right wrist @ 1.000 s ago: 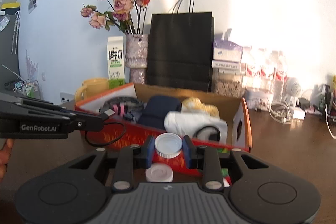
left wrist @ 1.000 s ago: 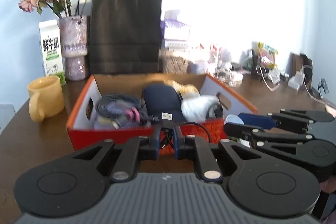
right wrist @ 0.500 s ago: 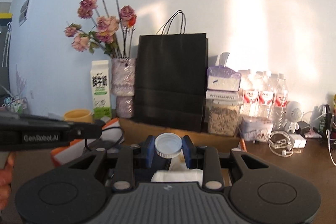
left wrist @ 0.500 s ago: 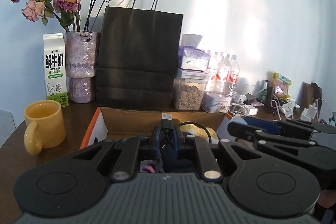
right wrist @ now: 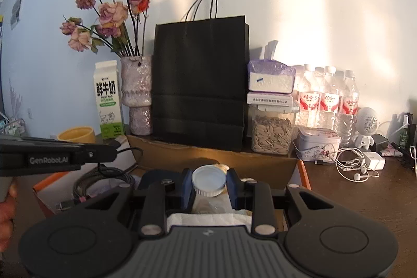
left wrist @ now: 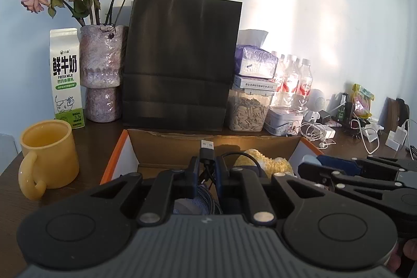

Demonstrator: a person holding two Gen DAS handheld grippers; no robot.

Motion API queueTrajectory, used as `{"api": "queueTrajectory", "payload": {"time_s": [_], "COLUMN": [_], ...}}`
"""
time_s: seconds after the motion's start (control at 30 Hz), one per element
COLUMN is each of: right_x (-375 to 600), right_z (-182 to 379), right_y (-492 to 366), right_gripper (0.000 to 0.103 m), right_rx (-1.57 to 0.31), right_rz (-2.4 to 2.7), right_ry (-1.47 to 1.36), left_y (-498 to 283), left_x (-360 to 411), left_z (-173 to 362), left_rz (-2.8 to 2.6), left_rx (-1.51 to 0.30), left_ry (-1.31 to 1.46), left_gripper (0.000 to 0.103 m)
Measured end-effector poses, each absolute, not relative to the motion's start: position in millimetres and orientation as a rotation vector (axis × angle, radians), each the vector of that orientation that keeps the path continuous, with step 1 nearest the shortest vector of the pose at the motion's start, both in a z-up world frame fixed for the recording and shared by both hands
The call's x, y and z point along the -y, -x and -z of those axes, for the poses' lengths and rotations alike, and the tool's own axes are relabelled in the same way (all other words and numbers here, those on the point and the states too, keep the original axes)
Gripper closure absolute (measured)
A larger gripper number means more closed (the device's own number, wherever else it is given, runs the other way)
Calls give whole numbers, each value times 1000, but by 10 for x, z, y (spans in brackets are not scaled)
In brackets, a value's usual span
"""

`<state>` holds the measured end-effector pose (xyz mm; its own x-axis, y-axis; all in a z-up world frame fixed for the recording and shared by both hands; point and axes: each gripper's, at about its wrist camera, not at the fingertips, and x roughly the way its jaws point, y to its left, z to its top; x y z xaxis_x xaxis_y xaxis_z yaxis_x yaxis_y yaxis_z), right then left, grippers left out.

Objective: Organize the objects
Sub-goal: 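Lower the cap and USB cable into the box and open both grippers, then withdraw both grippers from the box toward the white caps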

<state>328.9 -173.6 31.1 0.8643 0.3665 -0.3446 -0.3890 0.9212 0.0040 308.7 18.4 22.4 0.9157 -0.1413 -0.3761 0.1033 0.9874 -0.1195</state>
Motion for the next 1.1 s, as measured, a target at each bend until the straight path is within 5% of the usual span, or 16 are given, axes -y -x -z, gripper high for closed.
{"api": "queueTrajectory", "payload": {"time_s": [0.07,0.1,0.13,0.17,1.1], "right_x": [1741,1747,1755,1762,2485], "right_z": [-285,-274,-266,-260,-174], "right_y": [-3296,-3294,-3293,-3284,-2438], "right_gripper": [64,43,13,1,1], "right_rx": [-362,-366,-371,-368,-452], "right_rz": [-387,-383,-381,-376,-378], "right_ry": [67,68,69,68,171], "left_y": [-3072,-3063,-3051,-3030,-2200], "left_x": [-200,-211,-220,-220,104], "left_z": [-227,-231,-235,-239,-191], "left_rz": [107,99,82,51,69], "left_rx": [-385,-383,-380,-367,-452], "left_ry": [103,106,111,111,52], "left_gripper": [78,51,11,0,0]}}
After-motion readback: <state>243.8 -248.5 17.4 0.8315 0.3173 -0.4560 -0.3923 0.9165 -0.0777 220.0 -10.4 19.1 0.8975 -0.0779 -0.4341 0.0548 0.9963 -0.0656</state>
